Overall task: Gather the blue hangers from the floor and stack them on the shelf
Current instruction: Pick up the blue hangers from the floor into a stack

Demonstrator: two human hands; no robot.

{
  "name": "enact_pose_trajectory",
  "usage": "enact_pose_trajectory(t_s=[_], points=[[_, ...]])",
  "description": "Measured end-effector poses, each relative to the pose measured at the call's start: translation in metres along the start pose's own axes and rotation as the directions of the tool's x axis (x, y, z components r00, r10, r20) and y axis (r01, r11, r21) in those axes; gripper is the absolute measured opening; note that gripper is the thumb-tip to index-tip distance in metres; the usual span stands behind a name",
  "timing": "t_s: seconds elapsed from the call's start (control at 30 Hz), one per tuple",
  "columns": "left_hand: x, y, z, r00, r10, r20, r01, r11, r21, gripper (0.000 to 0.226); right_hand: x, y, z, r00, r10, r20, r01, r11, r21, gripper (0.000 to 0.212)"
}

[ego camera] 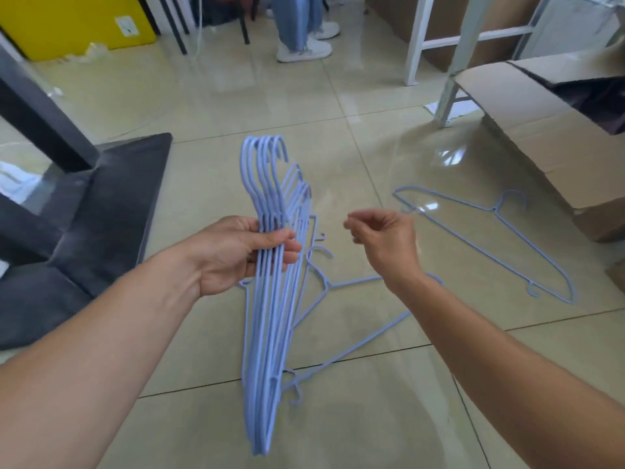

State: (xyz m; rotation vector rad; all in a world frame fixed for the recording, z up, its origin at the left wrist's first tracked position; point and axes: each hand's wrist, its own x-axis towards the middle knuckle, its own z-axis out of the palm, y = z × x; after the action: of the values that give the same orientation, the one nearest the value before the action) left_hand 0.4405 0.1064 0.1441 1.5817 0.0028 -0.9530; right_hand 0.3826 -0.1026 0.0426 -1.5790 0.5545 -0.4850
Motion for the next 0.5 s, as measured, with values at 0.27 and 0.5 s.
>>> enact_pose_trajectory(t_s=[0.27, 0.5], points=[[-0.011, -0.025, -0.054, 0.987, -0.013, -0.163, 0.006, 0.999, -0.043, 0.014, 0.001, 0.111, 0.053, 0.962, 0.209, 0.178, 0.019, 0.598, -0.801, 0.019], [-0.011, -0.037, -0.071, 0.979, -0.045, -0.201, 0.03, 0.997, -0.078, 0.017, -0.001, 0.119, 0.068, 0.966, 0.169, 0.197, 0.114, 0.407, -0.906, 0.016]])
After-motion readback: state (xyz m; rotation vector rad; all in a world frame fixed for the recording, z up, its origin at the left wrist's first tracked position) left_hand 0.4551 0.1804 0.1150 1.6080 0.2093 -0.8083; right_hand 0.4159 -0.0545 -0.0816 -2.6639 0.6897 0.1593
